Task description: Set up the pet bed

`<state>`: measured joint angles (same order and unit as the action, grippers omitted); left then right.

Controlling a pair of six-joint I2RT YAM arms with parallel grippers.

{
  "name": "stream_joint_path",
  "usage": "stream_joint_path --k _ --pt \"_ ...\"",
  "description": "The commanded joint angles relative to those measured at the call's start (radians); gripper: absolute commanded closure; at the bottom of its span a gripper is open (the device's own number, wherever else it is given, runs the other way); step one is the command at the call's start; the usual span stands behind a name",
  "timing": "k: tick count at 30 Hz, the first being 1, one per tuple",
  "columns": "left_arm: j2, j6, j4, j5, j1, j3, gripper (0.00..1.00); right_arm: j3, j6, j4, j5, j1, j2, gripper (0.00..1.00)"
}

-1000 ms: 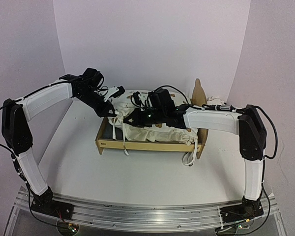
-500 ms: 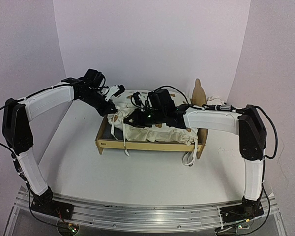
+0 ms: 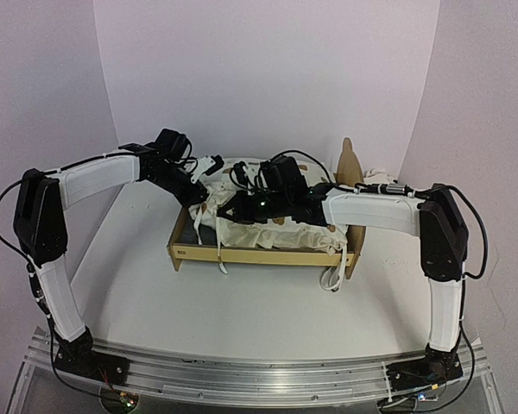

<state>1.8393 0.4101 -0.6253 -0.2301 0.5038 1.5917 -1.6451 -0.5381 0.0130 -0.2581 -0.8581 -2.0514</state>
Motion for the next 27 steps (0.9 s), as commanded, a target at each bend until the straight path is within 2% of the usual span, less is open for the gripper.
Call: stream_joint_path --k 1,5,7,13,20,22,24,27 --pt "-0.012 -0.013 0.020 -0.055 0.013 -0.040 1.00 0.003 0.019 0.014 0.014 0.002 0.047 1.00" --pt "-0.057 0.004 -0.010 -0.091 0.013 -0.069 1.00 0.014 0.023 0.016 0.021 0.001 0.058 1.00" --pt "-0.073 0.018 -0.030 -0.092 0.011 -0.061 0.95 0.008 0.020 0.015 0.013 0.001 0.051 1.00" --pt "-0.103 0.069 -0.115 -0.147 -0.012 -0.013 0.57 -0.010 0.003 0.017 -0.008 0.001 0.010 1.00" --pt "-0.149 0.203 -0.263 -0.270 -0.086 0.033 0.31 -0.049 0.014 0.016 0.012 0.002 -0.030 1.00" --pt "-0.157 0.248 -0.301 -0.278 -0.092 0.027 0.28 -0.058 0.015 0.014 0.013 0.003 -0.039 1.00" --pt "-0.168 0.298 -0.336 -0.278 -0.093 0.014 0.29 -0.067 0.013 0.014 0.009 0.005 -0.047 1.00" --pt "-0.191 0.386 -0.370 -0.288 -0.093 -0.022 0.40 -0.073 0.009 0.014 0.003 0.006 -0.052 1.00"
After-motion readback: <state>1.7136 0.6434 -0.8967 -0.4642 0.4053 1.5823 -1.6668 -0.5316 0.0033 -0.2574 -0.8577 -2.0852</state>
